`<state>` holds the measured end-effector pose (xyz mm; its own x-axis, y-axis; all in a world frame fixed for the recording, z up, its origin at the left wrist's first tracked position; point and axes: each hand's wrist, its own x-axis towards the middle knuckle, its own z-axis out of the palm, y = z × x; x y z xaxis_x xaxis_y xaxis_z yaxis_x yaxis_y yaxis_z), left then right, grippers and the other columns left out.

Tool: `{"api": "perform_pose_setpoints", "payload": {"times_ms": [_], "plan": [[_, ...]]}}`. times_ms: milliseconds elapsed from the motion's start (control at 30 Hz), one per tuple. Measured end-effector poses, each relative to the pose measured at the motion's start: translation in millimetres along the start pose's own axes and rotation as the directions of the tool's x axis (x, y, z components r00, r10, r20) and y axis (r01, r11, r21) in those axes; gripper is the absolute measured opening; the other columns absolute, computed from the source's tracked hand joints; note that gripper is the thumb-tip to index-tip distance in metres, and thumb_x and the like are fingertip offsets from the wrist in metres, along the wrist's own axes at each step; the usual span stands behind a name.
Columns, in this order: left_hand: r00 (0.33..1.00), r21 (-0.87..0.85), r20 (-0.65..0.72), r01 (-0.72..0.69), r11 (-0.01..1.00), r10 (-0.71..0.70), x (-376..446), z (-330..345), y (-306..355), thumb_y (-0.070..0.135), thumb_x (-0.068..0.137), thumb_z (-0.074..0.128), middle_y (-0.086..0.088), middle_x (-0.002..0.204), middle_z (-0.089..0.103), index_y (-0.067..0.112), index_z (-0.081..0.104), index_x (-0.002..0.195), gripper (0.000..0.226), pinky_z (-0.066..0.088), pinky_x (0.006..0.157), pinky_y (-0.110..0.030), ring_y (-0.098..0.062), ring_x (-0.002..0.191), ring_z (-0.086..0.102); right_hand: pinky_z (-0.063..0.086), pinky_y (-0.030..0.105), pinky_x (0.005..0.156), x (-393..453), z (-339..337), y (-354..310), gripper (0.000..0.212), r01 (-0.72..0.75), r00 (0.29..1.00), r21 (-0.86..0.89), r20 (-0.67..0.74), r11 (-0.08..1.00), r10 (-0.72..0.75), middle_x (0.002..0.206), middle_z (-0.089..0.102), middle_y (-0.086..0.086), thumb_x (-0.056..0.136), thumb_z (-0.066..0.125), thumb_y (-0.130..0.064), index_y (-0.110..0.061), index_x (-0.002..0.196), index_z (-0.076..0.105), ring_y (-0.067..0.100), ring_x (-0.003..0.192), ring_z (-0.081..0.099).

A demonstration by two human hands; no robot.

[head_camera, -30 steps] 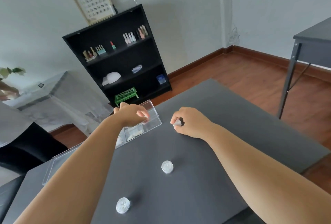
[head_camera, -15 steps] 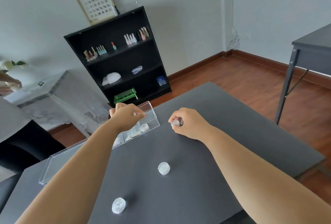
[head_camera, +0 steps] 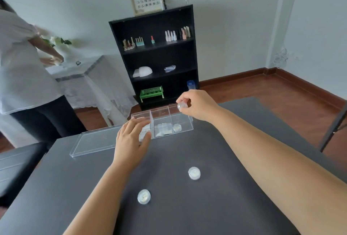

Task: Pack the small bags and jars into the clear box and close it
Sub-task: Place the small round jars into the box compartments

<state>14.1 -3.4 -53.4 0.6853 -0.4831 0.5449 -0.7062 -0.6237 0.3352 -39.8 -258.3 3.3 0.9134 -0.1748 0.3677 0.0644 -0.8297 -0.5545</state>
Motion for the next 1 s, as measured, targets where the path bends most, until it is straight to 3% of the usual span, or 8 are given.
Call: {"api": "perform_pose_setpoints", "payload": {"times_ms": [200, 267, 400, 567, 667, 800, 933, 1000], "plan": [[0.999, 0.063, 0.047, -0.009, 0.998, 0.006, -12.1, 9.1, -8.1, 0.029, 0.092, 0.055, 0.0, 0.136, 0.056, 0.024, 0.055, 0.13, 0.038, 0.021, 0.115, -0.049, -0.028, 0.136, 0.039, 0.053, 0.032, 0.074, 30.7, 10.0, -10.4, 0.019, -0.003, 0.932, -0.29, 0.345, 0.957, 0.107, 0.091, 0.059, -0.008, 0.084, 0.069, -0.023, -0.023, 0.103, 0.071, 0.017, 0.084, 0.063], [0.997, 0.056, 0.072, -0.009, 0.998, 0.005, -12.7, 10.5, -8.5, 0.027, 0.094, 0.056, 0.001, 0.136, 0.056, 0.026, 0.054, 0.13, 0.037, 0.02, 0.116, -0.048, -0.027, 0.137, 0.039, 0.056, 0.036, 0.079, 36.4, 14.9, -11.0, 0.017, -0.002, 0.904, -0.349, 0.399, 0.937, 0.151, 0.094, 0.064, -0.006, 0.082, 0.072, -0.022, -0.022, 0.098, 0.072, 0.019, 0.086, 0.065], [0.997, 0.033, 0.079, 0.014, 0.999, -0.017, -13.4, 11.1, -7.5, 0.023, 0.095, 0.054, 0.001, 0.133, 0.058, 0.026, 0.054, 0.13, 0.036, 0.022, 0.115, -0.048, -0.027, 0.134, 0.042, 0.059, 0.041, 0.079, 45.6, 25.3, -12.5, 0.016, -0.012, 0.896, -0.435, 0.395, 0.9, 0.203, 0.095, 0.073, 0.006, 0.081, 0.063, -0.008, -0.013, 0.088, 0.076, 0.024, 0.084, 0.068], [0.996, 0.015, 0.084, 0.019, 1.0, -0.021, -14.8, 10.4, -6.2, 0.022, 0.094, 0.053, 0.0, 0.133, 0.058, 0.024, 0.054, 0.131, 0.036, 0.025, 0.114, -0.048, -0.026, 0.134, 0.041, 0.059, 0.04, 0.073, 52.5, 31.7, -15.0, 0.025, -0.008, 0.861, -0.509, 0.434, 0.861, 0.265, 0.103, 0.072, 0.017, 0.076, 0.059, -0.004, 0.0, 0.096, 0.074, 0.023, 0.072, 0.066], [0.996, 0.002, 0.073, 0.043, 0.999, -0.043, -14.0, 10.5, -6.6, 0.022, 0.095, 0.054, 0.002, 0.131, 0.057, 0.026, 0.055, 0.13, 0.035, 0.03, 0.11, -0.045, -0.024, 0.133, 0.041, 0.059, 0.043, 0.077, 53.2, 30.7, -15.5, 0.02, 0.011, 0.836, -0.528, 0.471, 0.849, 0.281, 0.1, 0.073, 0.017, 0.078, 0.065, -0.008, -0.002, 0.094, 0.075, 0.028, 0.084, 0.07], [0.997, -0.004, 0.052, 0.066, 0.998, -0.066, -12.8, 11.9, -9.7, 0.022, 0.096, 0.053, 0.005, 0.13, 0.057, 0.028, 0.056, 0.13, 0.034, 0.03, 0.108, -0.041, -0.022, 0.132, 0.041, 0.05, 0.032, 0.059, 50.8, 26.4, -18.7, 0.018, 0.0, 0.807, -0.52, 0.504, 0.854, 0.307, 0.1, 0.072, 0.02, 0.077, 0.068, -0.01, -0.001, 0.091, 0.075, 0.028, 0.079, 0.069], [0.996, -0.043, 0.051, 0.072, 0.996, -0.07, -14.3, 12.6, -9.8, 0.021, 0.097, 0.052, 0.004, 0.131, 0.056, 0.027, 0.056, 0.131, 0.035, 0.03, 0.106, -0.039, -0.022, 0.132, 0.04, 0.053, 0.026, 0.059, 46.2, 18.1, -20.1, 0.015, -0.032, 0.813, -0.451, 0.508, 0.892, 0.286, 0.085, 0.074, 0.004, 0.081, 0.065, -0.011, -0.012, 0.086, 0.079, 0.018, 0.078, 0.067], [0.995, -0.058, 0.066, 0.079, 0.995, -0.075, -14.9, 9.5, -8.3, 0.021, 0.098, 0.05, 0.002, 0.135, 0.053, 0.027, 0.056, 0.132, 0.035, 0.028, 0.109, -0.041, -0.023, 0.134, 0.038, 0.055, 0.027, 0.064, 40.8, 11.4, -23.1, 0.016, -0.043, 0.853, -0.416, 0.458, 0.908, 0.25, 0.084, 0.072, -0.006, 0.084, 0.063, -0.016, -0.02, 0.087, 0.078, 0.012, 0.079, 0.065]]}}
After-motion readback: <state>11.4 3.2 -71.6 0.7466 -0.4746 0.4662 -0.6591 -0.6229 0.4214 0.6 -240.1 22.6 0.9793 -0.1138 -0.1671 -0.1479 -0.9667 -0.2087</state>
